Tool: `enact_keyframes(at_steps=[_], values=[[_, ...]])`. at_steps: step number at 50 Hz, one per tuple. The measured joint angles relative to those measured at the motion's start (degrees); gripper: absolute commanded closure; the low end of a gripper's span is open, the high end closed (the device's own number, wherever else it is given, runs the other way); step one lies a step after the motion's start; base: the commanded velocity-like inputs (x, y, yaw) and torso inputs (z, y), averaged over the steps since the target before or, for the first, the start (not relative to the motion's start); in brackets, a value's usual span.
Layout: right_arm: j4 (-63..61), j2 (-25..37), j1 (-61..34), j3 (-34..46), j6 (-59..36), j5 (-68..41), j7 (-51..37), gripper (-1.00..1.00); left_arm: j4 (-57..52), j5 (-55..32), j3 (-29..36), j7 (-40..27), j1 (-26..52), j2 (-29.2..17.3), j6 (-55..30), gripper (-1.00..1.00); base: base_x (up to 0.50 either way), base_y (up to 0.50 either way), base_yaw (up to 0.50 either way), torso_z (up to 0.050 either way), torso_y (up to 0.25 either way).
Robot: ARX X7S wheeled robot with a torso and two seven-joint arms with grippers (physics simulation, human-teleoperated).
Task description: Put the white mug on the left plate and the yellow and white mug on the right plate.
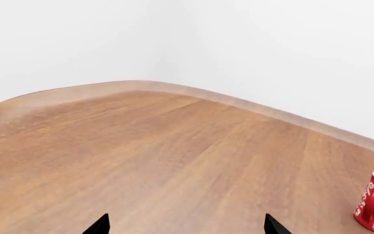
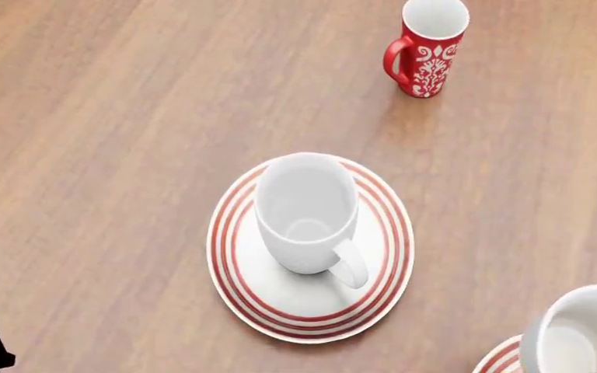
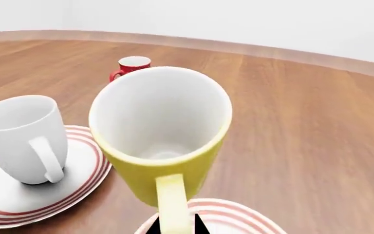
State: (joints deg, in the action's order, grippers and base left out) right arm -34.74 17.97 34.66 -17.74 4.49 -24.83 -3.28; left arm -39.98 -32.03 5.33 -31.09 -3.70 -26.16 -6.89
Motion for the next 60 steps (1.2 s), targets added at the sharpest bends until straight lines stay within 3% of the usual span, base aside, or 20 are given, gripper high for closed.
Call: enact_keyframes(at_steps=[29, 60], values=[[12.80, -7.26, 5.52, -2.62, 15.91, -2.85, 7.97, 1.00, 0.00, 0.19, 0.62, 0.07, 0.12, -0.39, 0.21, -1.00, 0.00, 0.00, 0.00, 0.000, 0.000], [23.03, -8.23, 0.39, -0.72, 18.36, -5.09, 10.69, 1.00, -0.27, -0.21, 0.40, -0.34, -0.16, -0.86, 0.54, -1.00, 0.00, 0.00, 0.00, 0.000, 0.000]])
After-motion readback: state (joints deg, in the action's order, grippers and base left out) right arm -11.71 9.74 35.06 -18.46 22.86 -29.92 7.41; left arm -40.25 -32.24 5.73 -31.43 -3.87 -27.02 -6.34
